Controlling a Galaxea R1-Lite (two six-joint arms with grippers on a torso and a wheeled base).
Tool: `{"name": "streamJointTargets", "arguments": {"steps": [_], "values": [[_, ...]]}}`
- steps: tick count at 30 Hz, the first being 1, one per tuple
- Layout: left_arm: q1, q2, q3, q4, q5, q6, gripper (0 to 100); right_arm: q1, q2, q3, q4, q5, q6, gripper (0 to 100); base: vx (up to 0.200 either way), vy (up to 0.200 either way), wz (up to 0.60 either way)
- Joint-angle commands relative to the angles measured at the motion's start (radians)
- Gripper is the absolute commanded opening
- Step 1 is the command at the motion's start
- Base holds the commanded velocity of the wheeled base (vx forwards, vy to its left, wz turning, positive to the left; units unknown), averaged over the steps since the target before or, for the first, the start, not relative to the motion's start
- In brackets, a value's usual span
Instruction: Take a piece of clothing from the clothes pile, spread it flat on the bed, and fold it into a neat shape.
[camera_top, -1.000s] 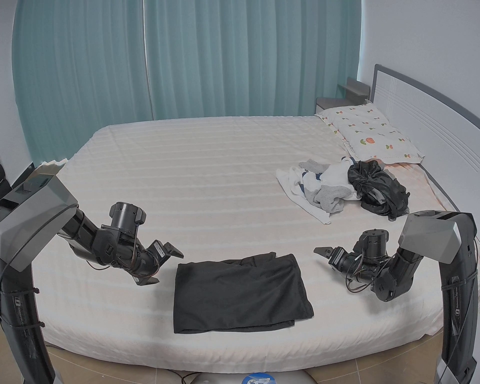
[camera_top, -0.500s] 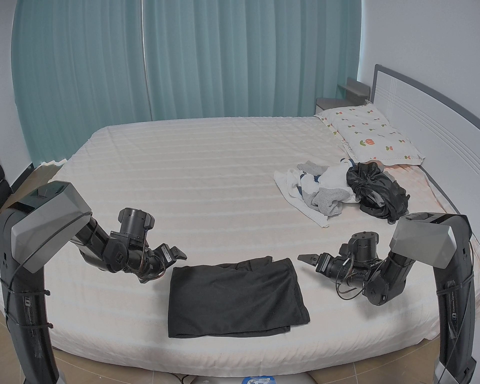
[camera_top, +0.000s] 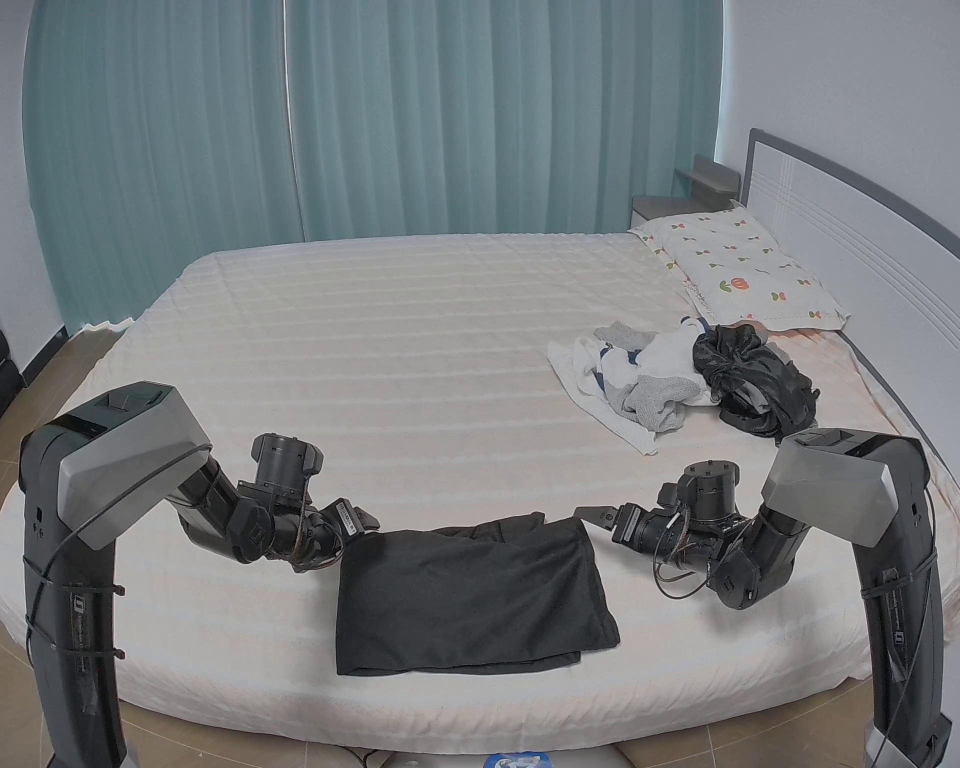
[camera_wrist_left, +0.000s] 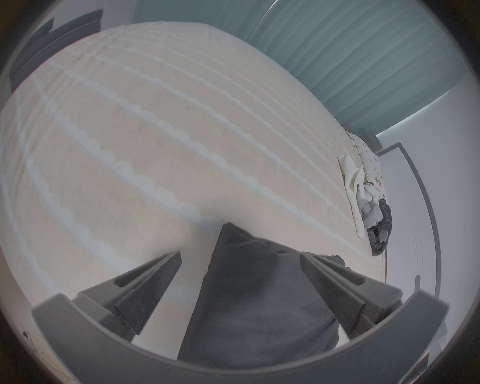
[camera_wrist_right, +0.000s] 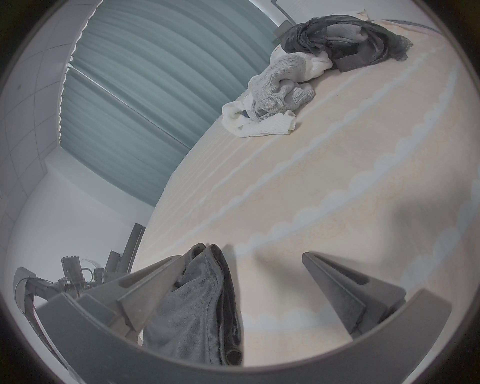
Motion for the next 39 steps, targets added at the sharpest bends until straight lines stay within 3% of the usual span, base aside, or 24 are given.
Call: {"name": "streamJointTargets", "arguments": {"steps": [1,11,22,23,31,39], "values": [[0.0,0.01,-0.002,-0.001,0.001,-0.001,0,0.002,0.013,-0.012,0.002,0.001,-0.001,100,0.0,0.0,0.0],[-0.005,0.033,-0.007,-0.005,0.076,-0.002,0,0.012,0.021,-0.092,0.089,0.069,-0.073,100,0.0,0.0,0.0],[-0.006,0.033,-0.008,-0.005,0.081,-0.005,0,0.03,0.044,-0.203,0.191,0.116,-0.085,100,0.0,0.0,0.0],[-0.006,0.033,-0.008,-0.005,0.079,-0.005,0,0.03,0.046,-0.212,0.209,0.118,-0.087,0,0.0,0.0,0.0],[-0.006,0.031,-0.011,-0.005,0.079,-0.008,0,0.03,0.042,-0.235,0.275,0.119,-0.088,0,0.0,0.0,0.0],[-0.005,0.031,-0.013,-0.007,0.081,-0.013,0,0.028,0.052,-0.256,0.251,0.099,-0.114,0,0.0,0.0,0.0]]}}
